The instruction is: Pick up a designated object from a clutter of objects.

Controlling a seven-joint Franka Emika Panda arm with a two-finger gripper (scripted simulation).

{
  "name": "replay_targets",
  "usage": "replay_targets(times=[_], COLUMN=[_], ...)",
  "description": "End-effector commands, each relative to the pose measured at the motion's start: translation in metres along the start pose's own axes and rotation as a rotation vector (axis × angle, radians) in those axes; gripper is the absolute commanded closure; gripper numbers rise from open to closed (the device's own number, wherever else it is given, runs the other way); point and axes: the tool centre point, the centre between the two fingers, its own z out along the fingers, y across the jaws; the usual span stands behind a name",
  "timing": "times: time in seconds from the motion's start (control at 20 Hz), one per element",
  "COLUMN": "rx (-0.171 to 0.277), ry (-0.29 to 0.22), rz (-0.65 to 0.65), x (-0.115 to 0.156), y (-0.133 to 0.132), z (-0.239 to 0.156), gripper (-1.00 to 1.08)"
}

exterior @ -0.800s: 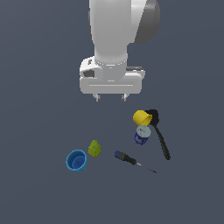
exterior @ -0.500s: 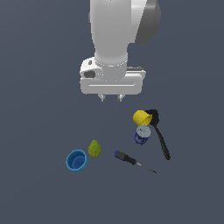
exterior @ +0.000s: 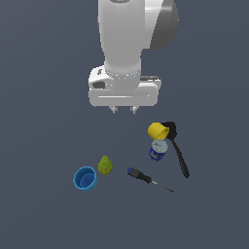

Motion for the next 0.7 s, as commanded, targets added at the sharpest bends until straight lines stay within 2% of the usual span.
replay_targets(times=[0.0,0.65], rx=[0.005,0.072], ry=[-0.002,-0.006], rz=[-0.013,-0.173], x=[0.004,0.049], y=[0.002,0.023], z=[0.001,0.019], gripper=[-0.2,-0.2])
